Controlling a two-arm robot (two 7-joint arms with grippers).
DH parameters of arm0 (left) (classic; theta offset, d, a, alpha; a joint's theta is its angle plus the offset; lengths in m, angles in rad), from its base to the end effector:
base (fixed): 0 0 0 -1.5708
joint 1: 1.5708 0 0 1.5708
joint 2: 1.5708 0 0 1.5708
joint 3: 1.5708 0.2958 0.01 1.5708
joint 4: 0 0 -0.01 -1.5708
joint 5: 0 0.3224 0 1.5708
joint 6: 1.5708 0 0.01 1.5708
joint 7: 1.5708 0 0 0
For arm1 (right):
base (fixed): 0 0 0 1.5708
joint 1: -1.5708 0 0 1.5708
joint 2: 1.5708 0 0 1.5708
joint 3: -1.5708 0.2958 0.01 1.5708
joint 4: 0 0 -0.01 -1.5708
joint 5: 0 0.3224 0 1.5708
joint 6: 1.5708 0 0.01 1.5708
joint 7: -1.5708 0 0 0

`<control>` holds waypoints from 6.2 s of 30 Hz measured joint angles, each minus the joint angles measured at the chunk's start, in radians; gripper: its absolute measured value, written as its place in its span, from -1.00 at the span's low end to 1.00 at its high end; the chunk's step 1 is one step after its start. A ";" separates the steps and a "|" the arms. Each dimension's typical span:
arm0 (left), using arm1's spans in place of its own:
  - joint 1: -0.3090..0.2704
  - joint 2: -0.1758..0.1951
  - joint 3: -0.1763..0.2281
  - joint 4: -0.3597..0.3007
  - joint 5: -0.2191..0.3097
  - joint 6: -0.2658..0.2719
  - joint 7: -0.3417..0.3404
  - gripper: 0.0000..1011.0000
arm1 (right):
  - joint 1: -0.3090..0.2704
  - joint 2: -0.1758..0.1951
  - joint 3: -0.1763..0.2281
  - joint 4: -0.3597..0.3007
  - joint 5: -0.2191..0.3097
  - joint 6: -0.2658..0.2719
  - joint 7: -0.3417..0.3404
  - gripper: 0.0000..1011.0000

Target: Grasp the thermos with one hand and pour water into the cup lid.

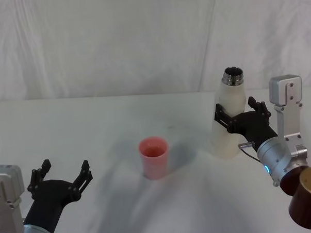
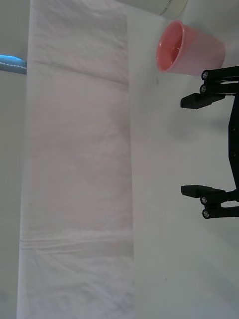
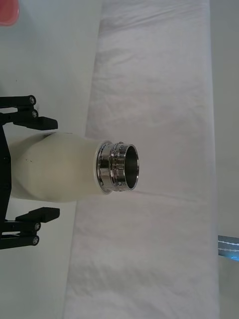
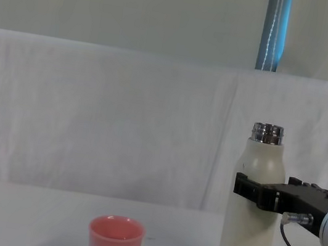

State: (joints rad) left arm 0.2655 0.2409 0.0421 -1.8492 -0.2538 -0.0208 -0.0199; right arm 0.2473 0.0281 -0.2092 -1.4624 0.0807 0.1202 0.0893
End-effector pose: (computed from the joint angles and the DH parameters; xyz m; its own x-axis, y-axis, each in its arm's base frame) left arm 0.2650 0.0375 -0.2907 0.1245 0.9917 -0.0327 -0.9921 0.1239 -0.0176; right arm 0.4060 0.0609 -0.2530 0.2918 -0.9565 -0.0018 0.9565 0.2918 0.0079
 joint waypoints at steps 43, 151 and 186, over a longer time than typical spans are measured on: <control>0.000 0.000 0.000 0.000 0.000 0.000 0.000 0.98 | 0.038 -0.037 0.005 0.079 -0.029 -0.008 0.002 0.98; 0.000 0.000 0.000 0.000 0.000 0.000 0.000 0.98 | 0.089 0.120 -0.050 0.011 -0.146 -0.053 0.108 0.88; 0.000 0.000 0.000 0.000 0.000 0.000 0.000 0.98 | 0.128 0.264 -0.234 0.029 -0.450 -0.285 0.134 0.88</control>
State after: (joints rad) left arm 0.2655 0.2410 0.0421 -1.8492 -0.2538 -0.0208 -0.0199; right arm 0.3751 0.2921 -0.4432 -1.4338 -0.3690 -0.1647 0.2234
